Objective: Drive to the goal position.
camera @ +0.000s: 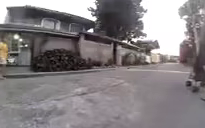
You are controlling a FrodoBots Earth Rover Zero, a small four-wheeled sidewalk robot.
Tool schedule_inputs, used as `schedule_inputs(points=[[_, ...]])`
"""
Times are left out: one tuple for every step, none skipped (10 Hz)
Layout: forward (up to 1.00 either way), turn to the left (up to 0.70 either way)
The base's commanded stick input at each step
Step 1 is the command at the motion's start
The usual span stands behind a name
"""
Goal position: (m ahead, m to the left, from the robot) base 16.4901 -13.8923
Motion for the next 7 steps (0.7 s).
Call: schedule_inputs(points=[[1.0, 0.0], [1.0, 0.0], [1.0, 0.0], [1.0, 0.0], [1.0, 0.0], [1.0, 0.0], [1.0, 0.0]])
